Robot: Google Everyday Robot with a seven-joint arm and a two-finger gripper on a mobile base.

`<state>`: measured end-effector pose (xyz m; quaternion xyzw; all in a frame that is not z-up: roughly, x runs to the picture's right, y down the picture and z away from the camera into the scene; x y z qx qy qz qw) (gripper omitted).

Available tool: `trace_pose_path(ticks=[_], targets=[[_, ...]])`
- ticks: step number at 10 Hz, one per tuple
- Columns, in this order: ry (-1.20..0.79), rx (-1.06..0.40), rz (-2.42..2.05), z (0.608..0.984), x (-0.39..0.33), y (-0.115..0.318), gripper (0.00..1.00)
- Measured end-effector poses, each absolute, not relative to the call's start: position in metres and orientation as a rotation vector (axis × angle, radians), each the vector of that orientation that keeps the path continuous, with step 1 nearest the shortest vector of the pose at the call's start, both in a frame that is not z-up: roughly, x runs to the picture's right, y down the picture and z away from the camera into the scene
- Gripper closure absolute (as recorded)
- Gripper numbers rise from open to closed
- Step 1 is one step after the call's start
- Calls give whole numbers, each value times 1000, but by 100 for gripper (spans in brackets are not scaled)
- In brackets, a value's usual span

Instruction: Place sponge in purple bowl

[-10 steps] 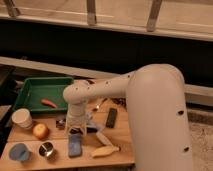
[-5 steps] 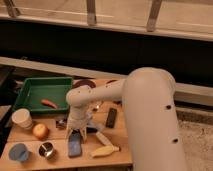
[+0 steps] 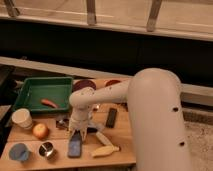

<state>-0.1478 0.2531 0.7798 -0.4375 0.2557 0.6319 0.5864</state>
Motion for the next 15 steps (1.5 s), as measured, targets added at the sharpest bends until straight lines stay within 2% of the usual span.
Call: trace_pose_path(ticks=[1,5,7,9,13,15], targets=[[580,-1014,1485,777,-147,250,99],[489,-961,1525,751,-143,221,100],[444,-892,1532,730,-137,186,100],[391,-800,1547,712,-124,129,100],[269,-681,1612,707,-88,19,100],[258,-667,1627,707,-82,7,100]])
